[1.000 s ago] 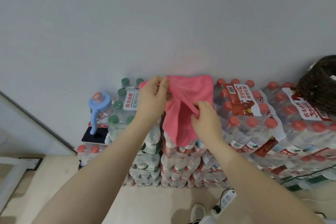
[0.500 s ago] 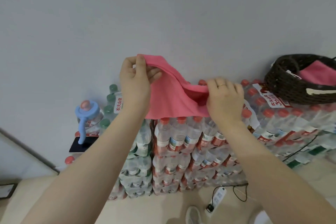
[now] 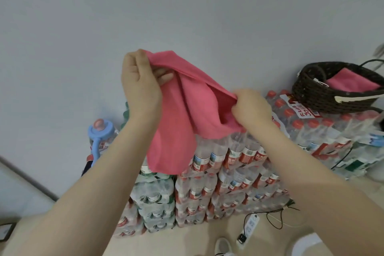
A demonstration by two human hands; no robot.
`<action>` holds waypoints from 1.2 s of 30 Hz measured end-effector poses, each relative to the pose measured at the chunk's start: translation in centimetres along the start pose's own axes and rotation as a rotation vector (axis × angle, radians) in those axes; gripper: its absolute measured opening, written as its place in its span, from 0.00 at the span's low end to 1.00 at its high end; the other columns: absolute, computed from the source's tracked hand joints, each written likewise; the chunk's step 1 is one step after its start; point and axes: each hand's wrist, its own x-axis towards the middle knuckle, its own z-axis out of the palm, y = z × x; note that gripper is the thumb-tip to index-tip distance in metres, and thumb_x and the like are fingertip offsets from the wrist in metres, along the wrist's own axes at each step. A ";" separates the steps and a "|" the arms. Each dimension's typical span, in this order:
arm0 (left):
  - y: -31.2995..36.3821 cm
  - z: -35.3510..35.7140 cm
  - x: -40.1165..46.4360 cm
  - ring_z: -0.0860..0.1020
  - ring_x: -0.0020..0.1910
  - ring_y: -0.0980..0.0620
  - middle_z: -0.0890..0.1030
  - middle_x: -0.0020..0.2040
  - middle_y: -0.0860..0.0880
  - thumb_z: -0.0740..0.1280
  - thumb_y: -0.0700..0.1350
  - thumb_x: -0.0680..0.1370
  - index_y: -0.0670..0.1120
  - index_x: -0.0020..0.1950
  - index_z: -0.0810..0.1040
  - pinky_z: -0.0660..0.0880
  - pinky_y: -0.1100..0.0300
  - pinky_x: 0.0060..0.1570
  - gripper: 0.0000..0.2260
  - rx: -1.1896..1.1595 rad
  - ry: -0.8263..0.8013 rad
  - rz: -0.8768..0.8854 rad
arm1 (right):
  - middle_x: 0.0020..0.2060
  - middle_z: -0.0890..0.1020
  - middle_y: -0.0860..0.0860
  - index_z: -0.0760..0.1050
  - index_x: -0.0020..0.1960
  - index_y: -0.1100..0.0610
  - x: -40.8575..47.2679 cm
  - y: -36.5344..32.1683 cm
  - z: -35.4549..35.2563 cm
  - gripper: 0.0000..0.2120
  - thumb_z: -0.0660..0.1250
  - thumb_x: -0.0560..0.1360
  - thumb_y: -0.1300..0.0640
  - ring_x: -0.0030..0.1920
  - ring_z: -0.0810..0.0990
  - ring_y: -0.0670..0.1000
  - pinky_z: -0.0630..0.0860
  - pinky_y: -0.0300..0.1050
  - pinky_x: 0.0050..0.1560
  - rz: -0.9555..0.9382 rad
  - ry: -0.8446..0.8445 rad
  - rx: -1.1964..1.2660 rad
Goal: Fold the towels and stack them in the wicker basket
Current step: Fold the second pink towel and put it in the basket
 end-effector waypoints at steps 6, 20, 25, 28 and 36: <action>-2.3 -2.4 -1.3 0.76 0.26 0.56 0.75 0.24 0.54 0.57 0.43 0.80 0.57 0.44 0.67 0.76 0.54 0.37 0.09 0.348 0.001 0.068 | 0.50 0.77 0.60 0.73 0.58 0.64 -0.1 3.4 -0.9 0.14 0.56 0.75 0.64 0.51 0.78 0.61 0.74 0.51 0.46 0.223 -0.283 -0.107; -3.8 -3.4 -2.1 0.80 0.41 0.61 0.80 0.40 0.57 0.64 0.42 0.77 0.50 0.50 0.79 0.77 0.61 0.53 0.06 0.471 -0.328 0.026 | 0.56 0.77 0.60 0.73 0.60 0.60 -0.1 7.4 -1.9 0.16 0.60 0.73 0.65 0.55 0.77 0.60 0.74 0.52 0.51 0.317 -0.137 -0.270; -3.9 -4.0 -2.5 0.76 0.36 0.72 0.81 0.44 0.53 0.64 0.34 0.74 0.47 0.59 0.76 0.70 0.81 0.42 0.16 0.676 -0.469 0.077 | 0.19 0.73 0.50 0.72 0.41 0.58 0.0 8.8 -2.7 0.10 0.54 0.78 0.63 0.15 0.68 0.43 0.62 0.30 0.17 0.590 -0.092 0.935; -3.9 -4.4 -3.0 0.77 0.30 0.67 0.84 0.38 0.55 0.67 0.40 0.75 0.52 0.47 0.80 0.75 0.73 0.37 0.08 0.674 -0.482 0.064 | 0.18 0.74 0.48 0.70 0.38 0.55 -0.2 8.7 -3.1 0.13 0.53 0.79 0.62 0.16 0.71 0.43 0.66 0.31 0.19 0.649 0.142 1.435; -6.4 -2.4 -1.4 0.69 0.29 0.54 0.73 0.28 0.47 0.67 0.46 0.75 0.41 0.36 0.80 0.67 0.58 0.35 0.11 0.649 -0.395 -0.121 | 0.13 0.67 0.45 0.69 0.43 0.54 2.4 9.7 -2.4 0.11 0.52 0.76 0.67 0.13 0.64 0.43 0.58 0.29 0.17 0.647 0.338 1.417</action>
